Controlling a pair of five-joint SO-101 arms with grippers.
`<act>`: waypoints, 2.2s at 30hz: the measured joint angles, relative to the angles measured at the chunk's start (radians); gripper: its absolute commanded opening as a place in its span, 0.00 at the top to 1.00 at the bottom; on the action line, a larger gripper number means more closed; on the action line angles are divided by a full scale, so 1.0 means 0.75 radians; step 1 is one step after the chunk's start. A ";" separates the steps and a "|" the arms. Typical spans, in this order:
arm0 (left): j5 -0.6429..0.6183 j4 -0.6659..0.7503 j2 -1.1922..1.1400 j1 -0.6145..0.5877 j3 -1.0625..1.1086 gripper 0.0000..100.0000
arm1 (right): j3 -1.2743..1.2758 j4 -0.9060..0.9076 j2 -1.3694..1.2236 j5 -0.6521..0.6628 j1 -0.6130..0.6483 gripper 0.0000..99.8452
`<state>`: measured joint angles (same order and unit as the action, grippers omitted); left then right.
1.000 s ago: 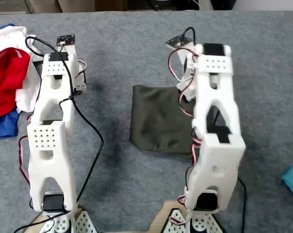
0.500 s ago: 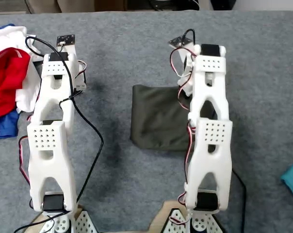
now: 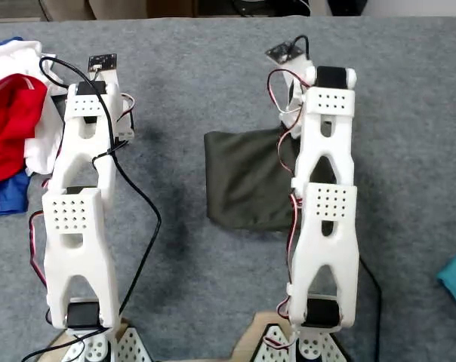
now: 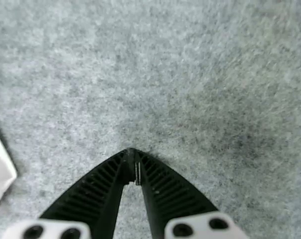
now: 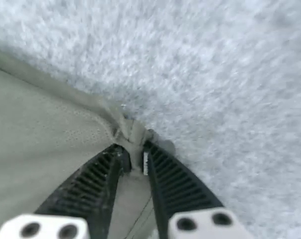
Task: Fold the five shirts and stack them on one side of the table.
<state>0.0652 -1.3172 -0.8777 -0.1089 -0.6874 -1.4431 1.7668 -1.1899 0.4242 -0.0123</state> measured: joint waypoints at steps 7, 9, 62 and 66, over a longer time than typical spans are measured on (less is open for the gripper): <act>0.000 0.000 0.000 0.000 0.000 0.98 | 0.033 0.004 0.043 -0.082 -0.033 0.64; 0.000 0.000 0.000 0.000 0.000 0.98 | 0.127 0.004 0.110 -0.082 -0.033 0.64; 0.000 0.000 0.000 0.000 0.000 0.98 | 2.445 -0.675 1.633 -1.911 0.176 0.36; 0.000 0.000 0.000 0.000 0.000 0.98 | 2.506 -0.761 1.631 -1.958 0.176 0.35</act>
<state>0.0652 -1.3172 -0.8777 -0.1089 -0.6874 0.4365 1.1960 0.0330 -1.0441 0.1197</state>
